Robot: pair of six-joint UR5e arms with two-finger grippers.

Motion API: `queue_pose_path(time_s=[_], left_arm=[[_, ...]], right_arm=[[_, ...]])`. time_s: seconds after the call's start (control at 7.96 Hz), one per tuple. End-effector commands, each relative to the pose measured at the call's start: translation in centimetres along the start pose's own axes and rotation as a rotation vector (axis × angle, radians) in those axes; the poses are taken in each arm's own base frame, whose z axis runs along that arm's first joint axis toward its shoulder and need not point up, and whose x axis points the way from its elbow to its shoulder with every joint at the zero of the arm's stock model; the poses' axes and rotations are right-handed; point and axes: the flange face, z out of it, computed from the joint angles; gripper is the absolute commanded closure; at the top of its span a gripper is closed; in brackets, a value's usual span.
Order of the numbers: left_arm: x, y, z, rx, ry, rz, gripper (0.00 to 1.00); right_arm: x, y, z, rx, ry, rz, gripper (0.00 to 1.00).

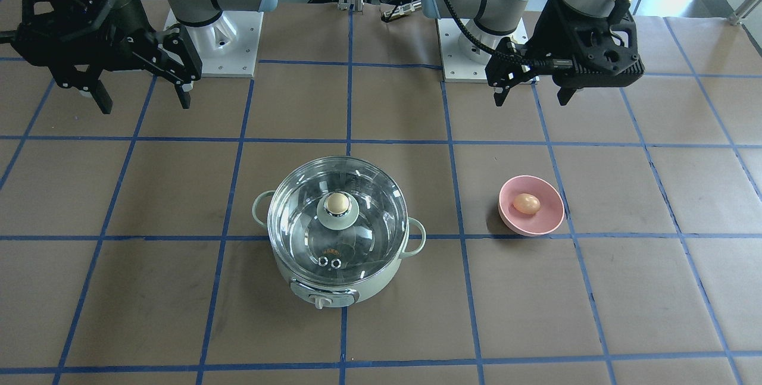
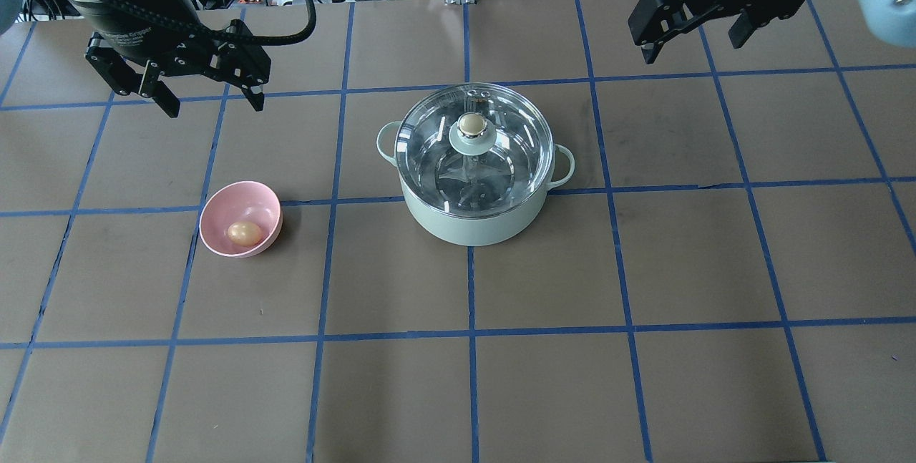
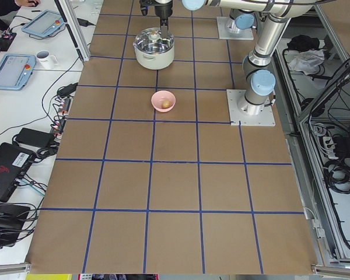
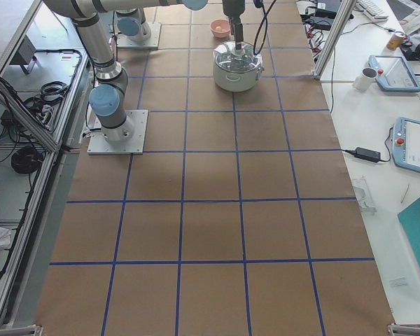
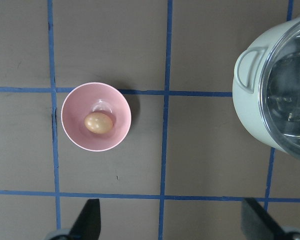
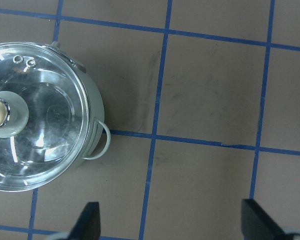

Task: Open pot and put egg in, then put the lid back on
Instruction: 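Lower the left gripper toward the egg while the right gripper nears the lid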

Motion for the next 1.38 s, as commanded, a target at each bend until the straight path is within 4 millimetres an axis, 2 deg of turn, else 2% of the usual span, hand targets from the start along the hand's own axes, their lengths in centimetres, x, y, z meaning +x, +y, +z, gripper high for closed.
queue_pose_path(time_s=[0.0, 0.38, 0.5, 0.63, 0.75, 0.88, 1.01, 1.13, 1.26], left_arm=[[0.0, 0.0, 0.0, 0.000, -0.001, 0.000, 0.00], [-0.7, -0.3, 0.2, -0.003, -0.003, -0.011, 0.00], [-1.8, -1.3, 1.1, -0.016, -0.008, -0.006, 0.00], [-3.7, -2.2, 3.2, -0.054, -0.001, 0.017, 0.00], [-5.7, -3.1, 6.2, -0.068, 0.008, 0.020, 0.00], [-6.7, -4.3, 10.0, -0.067, 0.005, 0.002, 0.00], [-7.3, -6.2, 14.8, -0.060, -0.001, 0.001, 0.00], [-8.5, -7.8, 18.7, -0.081, 0.002, -0.019, 0.00], [-9.3, -9.0, 21.6, -0.102, 0.007, -0.028, 0.00]], right_arm=[[0.3, 0.0, -0.1, 0.000, 0.003, 0.004, 0.00], [0.3, 0.3, -0.3, -0.007, 0.010, 0.000, 0.00], [0.3, 0.4, -0.3, -0.008, 0.007, 0.000, 0.00], [0.4, 0.4, 0.1, -0.018, 0.006, 0.000, 0.00], [0.5, 0.5, 0.4, -0.020, 0.009, -0.001, 0.00], [0.5, 0.6, 0.6, -0.027, 0.007, 0.003, 0.00], [0.5, 0.6, 1.2, -0.037, -0.001, 0.006, 0.00], [0.6, 0.6, 0.6, -0.010, 0.005, 0.017, 0.00], [0.9, 0.7, 0.3, 0.000, 0.026, 0.011, 0.00]])
